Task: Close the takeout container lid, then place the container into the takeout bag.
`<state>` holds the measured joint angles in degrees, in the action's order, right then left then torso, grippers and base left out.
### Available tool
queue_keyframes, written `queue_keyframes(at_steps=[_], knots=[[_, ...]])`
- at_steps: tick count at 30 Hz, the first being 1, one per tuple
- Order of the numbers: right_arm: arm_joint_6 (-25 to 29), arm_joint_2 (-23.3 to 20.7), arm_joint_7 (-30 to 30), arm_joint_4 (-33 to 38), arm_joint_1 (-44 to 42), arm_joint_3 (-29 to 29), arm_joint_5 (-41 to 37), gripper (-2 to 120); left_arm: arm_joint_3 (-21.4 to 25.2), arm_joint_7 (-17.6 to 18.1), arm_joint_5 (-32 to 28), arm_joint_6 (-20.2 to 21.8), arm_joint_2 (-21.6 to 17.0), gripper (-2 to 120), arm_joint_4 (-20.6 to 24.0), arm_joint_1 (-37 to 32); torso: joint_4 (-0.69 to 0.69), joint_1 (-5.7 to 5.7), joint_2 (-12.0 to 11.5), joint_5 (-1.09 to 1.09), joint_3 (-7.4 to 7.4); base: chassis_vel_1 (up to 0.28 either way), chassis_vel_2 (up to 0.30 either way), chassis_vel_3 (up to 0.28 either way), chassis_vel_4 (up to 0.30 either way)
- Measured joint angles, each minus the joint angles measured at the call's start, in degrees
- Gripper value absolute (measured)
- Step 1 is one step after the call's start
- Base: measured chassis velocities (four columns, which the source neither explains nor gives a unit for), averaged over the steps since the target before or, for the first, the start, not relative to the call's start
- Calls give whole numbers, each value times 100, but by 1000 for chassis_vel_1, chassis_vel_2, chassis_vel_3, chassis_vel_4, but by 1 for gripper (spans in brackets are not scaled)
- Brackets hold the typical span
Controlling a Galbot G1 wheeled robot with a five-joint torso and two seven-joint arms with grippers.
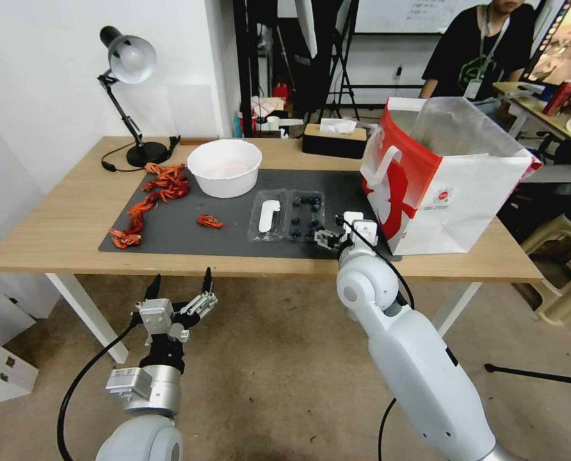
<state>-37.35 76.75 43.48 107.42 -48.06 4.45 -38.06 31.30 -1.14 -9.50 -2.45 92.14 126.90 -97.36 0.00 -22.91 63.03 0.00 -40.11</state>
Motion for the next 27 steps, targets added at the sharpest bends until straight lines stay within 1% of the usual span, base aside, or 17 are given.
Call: queue_keyframes(at_steps=[1,2,3,4,7,8,11,12,15,16,18,19,20,21,22,23,27], knots=[[163,-4,-141,94,-52,23,101,100,2,1,0,0,0,100,0,0,1,0,0,0,0,0,0,0,0],[517,-63,-402,247,-155,36,238,100,10,5,0,3,0,100,0,-3,0,0,0,1,0,0,0,0,0],[660,-99,-497,329,-209,37,296,100,13,5,0,4,0,100,0,-4,1,0,0,0,0,0,0,0,0],[660,-99,-497,329,-209,37,296,100,13,5,0,4,0,100,0,-4,1,0,0,0,0,0,0,0,0],[1311,-387,-1141,892,-644,86,674,100,18,16,-1,11,0,100,-5,-3,0,0,0,2,0,0,0,0,0],[1311,-387,-1141,892,-644,86,674,100,18,16,-1,11,0,100,-5,-3,0,0,0,2,0,0,0,0,0],[1962,-843,-1800,1686,-1368,360,1281,100,10,48,-9,23,0,100,-23,13,0,0,0,2,1,0,0,0,0],[1962,-843,-1800,1686,-1368,360,1281,100,10,48,-9,23,0,100,-23,13,0,0,0,2,1,0,0,0,0],[2537,-1190,-2266,2408,-2267,795,1877,100,4,110,-27,25,-10,100,-40,18,-2,0,0,2,1,0,0,0,0],[2537,-1190,-2266,2408,-2267,795,1877,100,4,110,-27,25,-10,100,-40,18,-2,0,0,2,1,0,0,0,0],[2846,-1317,-2391,2842,-2977,1077,2240,100,5,162,-68,25,-43,100,-40,18,-1,0,0,1,2,0,0,0,0],[2846,-1317,-2391,2842,-2977,1077,2240,100,5,162,-68,25,-43,100,-40,18,-1,0,0,1,2,0,0,0,0],[3030,-1335,-2372,2992,-3359,1188,2525,100,5,191,-92,25,-66,100,-40,15,-3,0,1,1,2,0,0,0,0],[3200,-1330,-2312,3070,-3653,1255,2820,100,4,204,-101,24,-86,100,-38,11,-1,0,1,0,2,0,0,0,0],[3364,-1308,-2203,3099,-3943,1283,3133,100,6,215,-110,23,-112,100,-36,5,-1,1,1,1,1,0,0,0,0],[3364,-1308,-2203,3099,-3943,1283,3133,100,6,215,-110,23,-112,100,-36,5,-1,1,1,1,1,0,0,0,0],[3690,-1192,-1933,3075,-4508,1206,3605,100,12,229,-118,13,-151,100,-20,-5,-1,0,0,1,1,0,0,0,0]])
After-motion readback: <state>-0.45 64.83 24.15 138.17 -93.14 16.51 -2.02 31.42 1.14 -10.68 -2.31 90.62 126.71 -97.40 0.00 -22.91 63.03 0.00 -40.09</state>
